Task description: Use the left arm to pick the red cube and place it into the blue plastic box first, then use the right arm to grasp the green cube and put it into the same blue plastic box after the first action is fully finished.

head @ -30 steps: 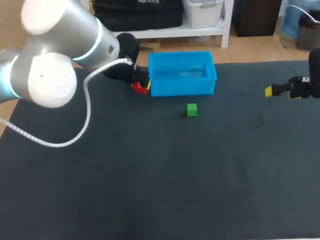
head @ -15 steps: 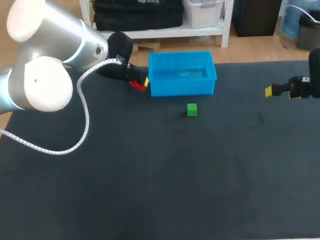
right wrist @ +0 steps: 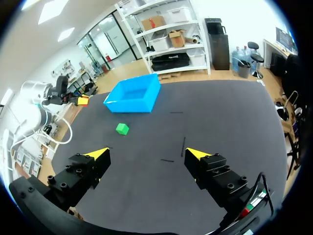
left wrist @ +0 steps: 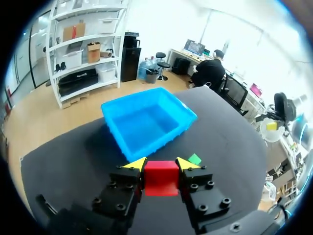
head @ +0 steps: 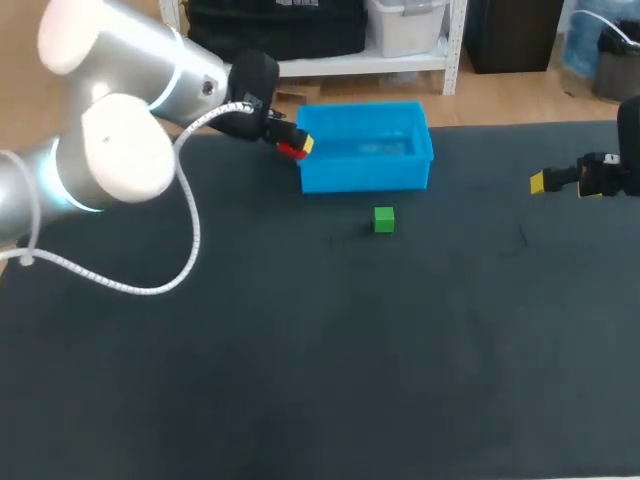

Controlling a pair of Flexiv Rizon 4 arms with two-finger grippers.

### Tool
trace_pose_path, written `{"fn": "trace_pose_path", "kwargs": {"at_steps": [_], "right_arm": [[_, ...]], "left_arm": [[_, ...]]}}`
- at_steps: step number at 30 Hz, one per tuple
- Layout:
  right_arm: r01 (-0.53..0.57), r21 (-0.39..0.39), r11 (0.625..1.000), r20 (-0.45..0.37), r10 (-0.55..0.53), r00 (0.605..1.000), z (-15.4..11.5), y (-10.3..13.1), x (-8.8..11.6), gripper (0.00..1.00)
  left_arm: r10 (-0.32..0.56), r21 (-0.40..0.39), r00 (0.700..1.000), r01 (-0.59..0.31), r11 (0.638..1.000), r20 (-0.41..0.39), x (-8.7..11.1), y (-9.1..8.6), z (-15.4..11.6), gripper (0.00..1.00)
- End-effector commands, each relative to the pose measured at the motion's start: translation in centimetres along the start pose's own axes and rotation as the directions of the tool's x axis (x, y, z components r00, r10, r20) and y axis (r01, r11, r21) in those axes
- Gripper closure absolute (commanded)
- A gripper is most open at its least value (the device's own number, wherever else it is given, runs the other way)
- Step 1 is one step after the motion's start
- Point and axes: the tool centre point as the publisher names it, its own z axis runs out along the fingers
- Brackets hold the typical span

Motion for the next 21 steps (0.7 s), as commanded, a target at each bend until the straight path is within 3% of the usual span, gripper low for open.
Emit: {"fn": "trace_pose_path", "kwargs": {"at_steps": [1, 11, 21], "right_arm": [[0.001, -0.002, 1.000, -0.001, -0.001, 1.000, 0.0, -0.1, 0.0, 0.00], [0.001, -0.002, 1.000, -0.001, -0.001, 1.000, 0.0, -0.1, 0.0, 0.00], [0.001, -0.002, 1.000, -0.001, -0.001, 1.000, 0.0, -0.1, 0.0, 0.00]], "left_arm": [[0.007, 0.022, 1.000, -0.007, 1.000, -0.020, -2.3, 0.9, 3.7, 1.00], [0.021, 0.045, 1.000, -0.020, 0.999, -0.020, -4.7, 1.6, 7.3, 1.00], [0.002, 0.040, 0.999, 0.000, 0.999, -0.051, -5.2, 2.4, 9.8, 1.00]]}}
